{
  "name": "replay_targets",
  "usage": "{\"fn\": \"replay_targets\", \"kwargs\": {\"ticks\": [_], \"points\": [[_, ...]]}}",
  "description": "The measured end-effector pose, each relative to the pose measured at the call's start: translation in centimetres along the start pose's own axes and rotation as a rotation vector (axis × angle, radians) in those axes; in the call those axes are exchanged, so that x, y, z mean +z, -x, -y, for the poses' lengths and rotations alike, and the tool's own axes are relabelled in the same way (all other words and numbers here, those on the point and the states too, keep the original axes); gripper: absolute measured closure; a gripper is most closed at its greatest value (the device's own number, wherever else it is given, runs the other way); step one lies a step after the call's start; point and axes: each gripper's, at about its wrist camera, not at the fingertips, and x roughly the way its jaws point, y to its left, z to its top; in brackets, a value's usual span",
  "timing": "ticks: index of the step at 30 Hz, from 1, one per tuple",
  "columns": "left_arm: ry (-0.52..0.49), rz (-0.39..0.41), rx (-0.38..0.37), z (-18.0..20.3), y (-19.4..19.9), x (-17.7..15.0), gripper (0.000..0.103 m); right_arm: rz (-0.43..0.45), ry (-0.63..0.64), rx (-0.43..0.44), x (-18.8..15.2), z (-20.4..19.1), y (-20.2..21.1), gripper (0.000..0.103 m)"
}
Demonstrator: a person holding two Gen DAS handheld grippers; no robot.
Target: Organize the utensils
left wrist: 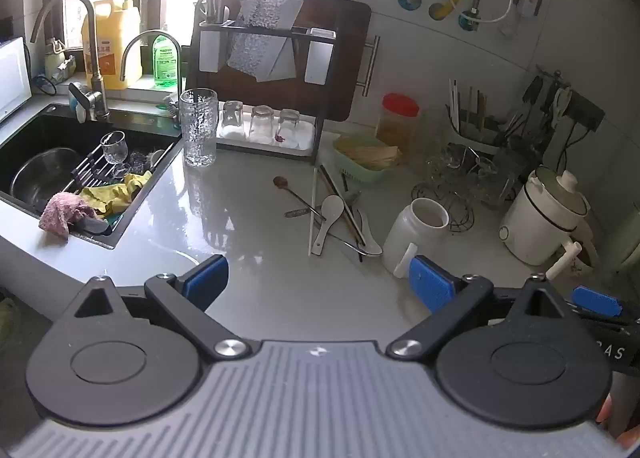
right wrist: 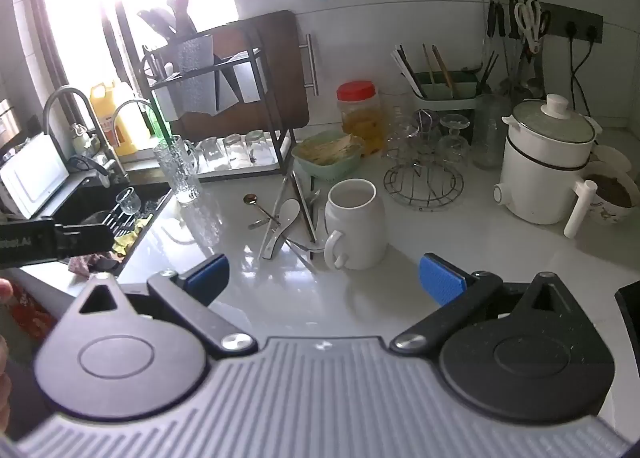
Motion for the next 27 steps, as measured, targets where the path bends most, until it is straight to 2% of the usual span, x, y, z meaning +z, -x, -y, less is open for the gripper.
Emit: {"fn": "replay_targets", "kwargs": {"ticks": [23,27], "points": [[0.013,0.009,0.026,-0.5,0.4,0.0,0.004,0.015,0.022,-0.004,-0.3,-0.4,-0.1,0.0],[0.003,0.047,0.036,0.0,1.2,0.5,0.004,0.015,0.028,0.001,-0.4,-0.3,0.2,0.0]]}}
